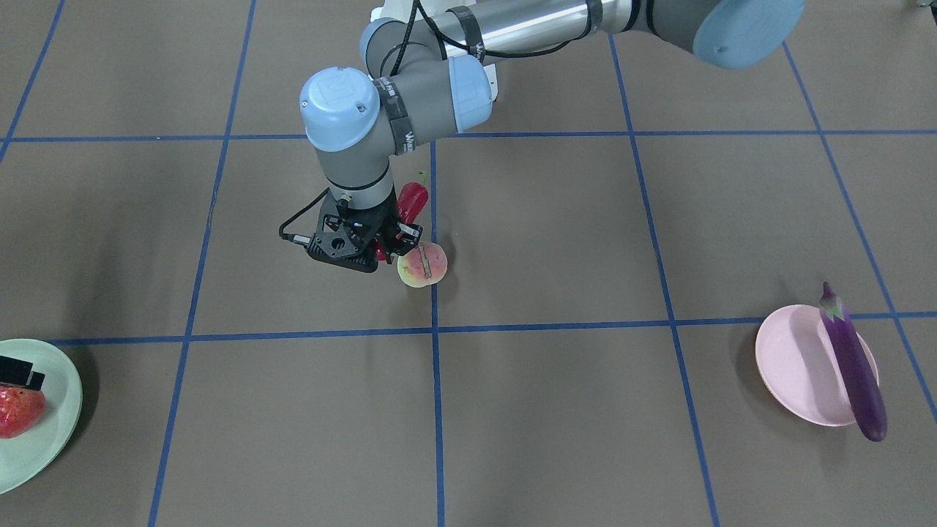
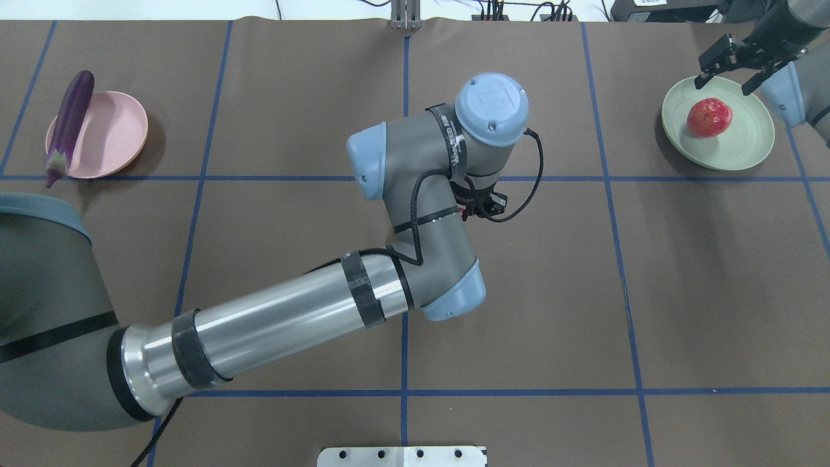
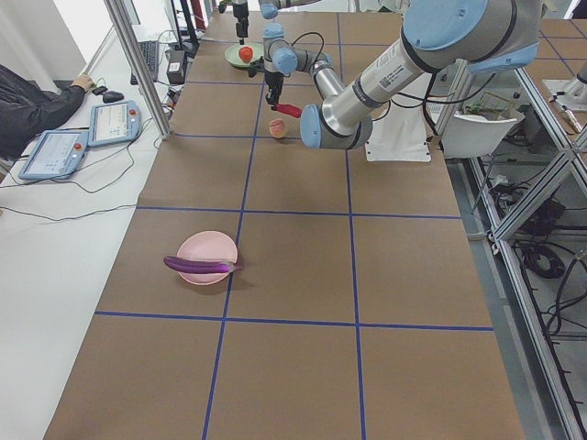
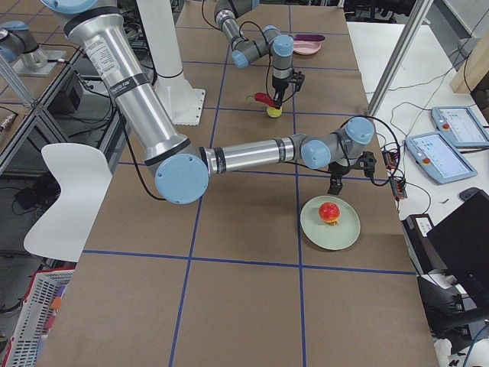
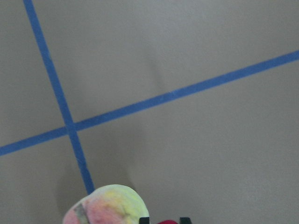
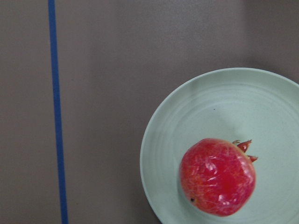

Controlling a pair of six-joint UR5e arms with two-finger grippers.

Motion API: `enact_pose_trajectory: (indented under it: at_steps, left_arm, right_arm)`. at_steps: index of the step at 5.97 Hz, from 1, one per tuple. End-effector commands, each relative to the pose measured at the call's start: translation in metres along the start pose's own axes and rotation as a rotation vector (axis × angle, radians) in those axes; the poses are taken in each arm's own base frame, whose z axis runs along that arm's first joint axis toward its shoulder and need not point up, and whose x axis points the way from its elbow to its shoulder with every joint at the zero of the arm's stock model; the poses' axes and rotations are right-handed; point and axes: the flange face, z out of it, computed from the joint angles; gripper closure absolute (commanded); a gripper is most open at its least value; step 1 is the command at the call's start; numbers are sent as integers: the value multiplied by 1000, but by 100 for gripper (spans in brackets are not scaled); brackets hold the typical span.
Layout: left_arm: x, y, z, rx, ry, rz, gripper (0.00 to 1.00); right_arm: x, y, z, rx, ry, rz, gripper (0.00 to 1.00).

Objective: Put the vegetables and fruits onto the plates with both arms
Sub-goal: 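Carry chili toward pink plate with left gripper while right gripper grasps peach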

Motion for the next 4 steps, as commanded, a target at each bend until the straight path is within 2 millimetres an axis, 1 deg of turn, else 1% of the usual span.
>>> enact_pose_trajectory:
  at_steps: [1,2,3,4]
  left_arm:
    - [-100,-62,-60,-12,-17,13,100]
    - [-168,-91,-83,-2,-53,22,100]
    - [-238,-114,-86,-32,-84,32,100]
    - [-315,-127,-78,-71,-111,20,100]
  right_arm:
    - [-71,25,14,-10,-27,51,0]
    - [-119,46,23,1,-27,34,0]
    - [-177,64,37,28,-13,28,0]
    - [-251,88,57,72,7,20,0]
